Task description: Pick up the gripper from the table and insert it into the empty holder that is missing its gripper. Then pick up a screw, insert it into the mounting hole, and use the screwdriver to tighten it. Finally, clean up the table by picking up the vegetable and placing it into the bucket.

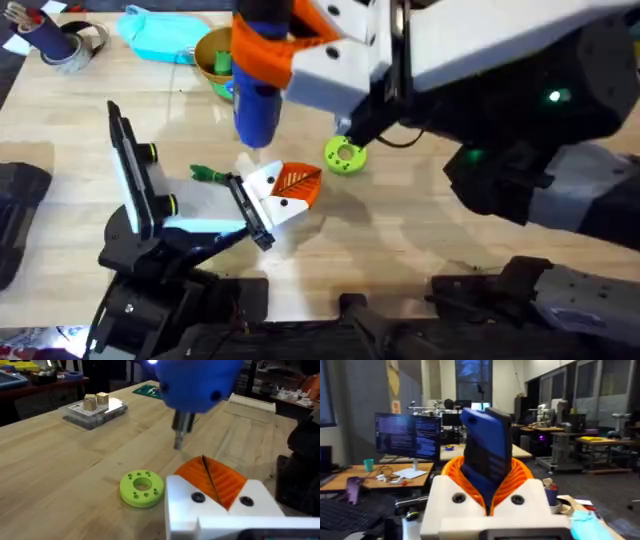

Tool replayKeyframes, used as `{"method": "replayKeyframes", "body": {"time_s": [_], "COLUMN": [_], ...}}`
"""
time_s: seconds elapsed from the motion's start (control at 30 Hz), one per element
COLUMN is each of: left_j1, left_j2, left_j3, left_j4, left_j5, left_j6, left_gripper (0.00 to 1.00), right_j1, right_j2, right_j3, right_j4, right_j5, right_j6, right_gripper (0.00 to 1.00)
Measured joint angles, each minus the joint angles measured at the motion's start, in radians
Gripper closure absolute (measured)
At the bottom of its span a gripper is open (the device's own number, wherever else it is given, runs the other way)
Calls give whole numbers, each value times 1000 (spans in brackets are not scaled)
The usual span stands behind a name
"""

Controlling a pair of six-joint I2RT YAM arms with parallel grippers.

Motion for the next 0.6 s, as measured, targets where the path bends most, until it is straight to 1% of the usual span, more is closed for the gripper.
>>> {"method": "replayKeyframes", "body": {"time_s": [0.13,0.2,0.3,0.4,0.5,0.6], "left_j1": [0,0,0,0,0,0], "left_j2": [0,0,0,0,0,0], "left_j3": [0,0,0,0,0,0], "left_j4": [0,0,0,0,0,0], "left_j5": [0,0,0,0,0,0], "left_j6": [0,0,0,0,0,0], "left_gripper": [991,991,991,991,991,991], "right_j1": [-19,-54,-149,-264,-370,-437], "right_j2": [0,0,0,-1,-4,-2], "right_j3": [17,17,18,22,27,30], "right_j4": [-40,-70,-111,-209,-424,-681], "right_j5": [11,1,-42,-73,-82,-69], "right_j6": [-43,-79,-136,-200,-307,-476], "right_gripper": [979,979,979,979,979,979]}}
